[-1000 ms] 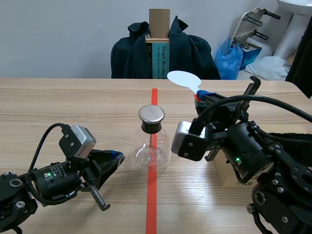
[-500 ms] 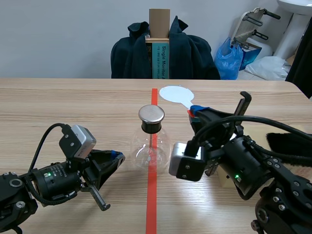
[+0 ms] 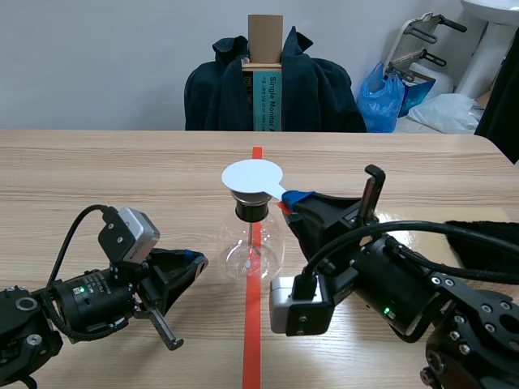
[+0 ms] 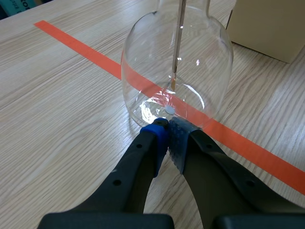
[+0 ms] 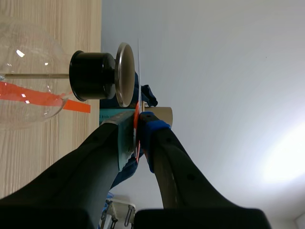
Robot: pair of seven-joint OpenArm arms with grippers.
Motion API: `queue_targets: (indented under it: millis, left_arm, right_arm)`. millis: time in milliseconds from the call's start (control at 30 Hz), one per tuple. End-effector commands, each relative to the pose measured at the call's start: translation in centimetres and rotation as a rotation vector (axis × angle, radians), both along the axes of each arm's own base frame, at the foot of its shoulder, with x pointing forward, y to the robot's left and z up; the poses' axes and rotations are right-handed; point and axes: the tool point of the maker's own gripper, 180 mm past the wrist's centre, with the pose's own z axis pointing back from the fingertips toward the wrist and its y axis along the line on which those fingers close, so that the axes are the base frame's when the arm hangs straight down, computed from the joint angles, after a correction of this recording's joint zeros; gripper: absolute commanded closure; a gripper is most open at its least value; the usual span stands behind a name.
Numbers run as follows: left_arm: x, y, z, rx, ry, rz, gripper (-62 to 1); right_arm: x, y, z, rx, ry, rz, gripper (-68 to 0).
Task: Do the electroscope experiment.
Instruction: 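Move the plate toward and away from the electroscope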
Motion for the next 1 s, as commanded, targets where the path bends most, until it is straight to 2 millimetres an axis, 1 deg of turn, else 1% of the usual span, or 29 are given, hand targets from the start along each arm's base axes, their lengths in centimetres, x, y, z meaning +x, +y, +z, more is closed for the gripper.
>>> queue_targets:
  millis: [0,133,267,700,833,967]
  left_arm:
    - [0.6,-0.3,1.1,-0.026,-0.031,0.005,-3.2]
    - [0.6,-0.3,1.1,-0.026,-0.031,0.005,-3.2]
    - [0.6,-0.3,1.1,-0.026,-0.031,0.005,-3.2]
    - [0.6,-0.3,1.1,-0.026,-0.031,0.005,-3.2]
    - [0.6,-0.3,1.1,-0.026,-0.031,0.005,-3.2]
    - [0.6,-0.3,1.1,-0.026,-0.031,0.005,-3.2]
  right_arm:
    - [0.2,-0.1,1.0,0.003,-0.039,0.006,-0.6]
    - [-0.2,-0.1,0.9,0.003,-0.043,0.012,-0.6]
    - [-0.2,-0.1,1.2,0.007,-0.064,0.012,-0.6]
    - [-0.2,-0.1,1.2,0.008,-0.064,0.011,-0.6]
    - [0.2,-0.5,1.2,0.008,-0.064,-0.019,-0.6]
    - [1.1,-1.4,1.2,0.007,-0.062,-0.088,-0.6]
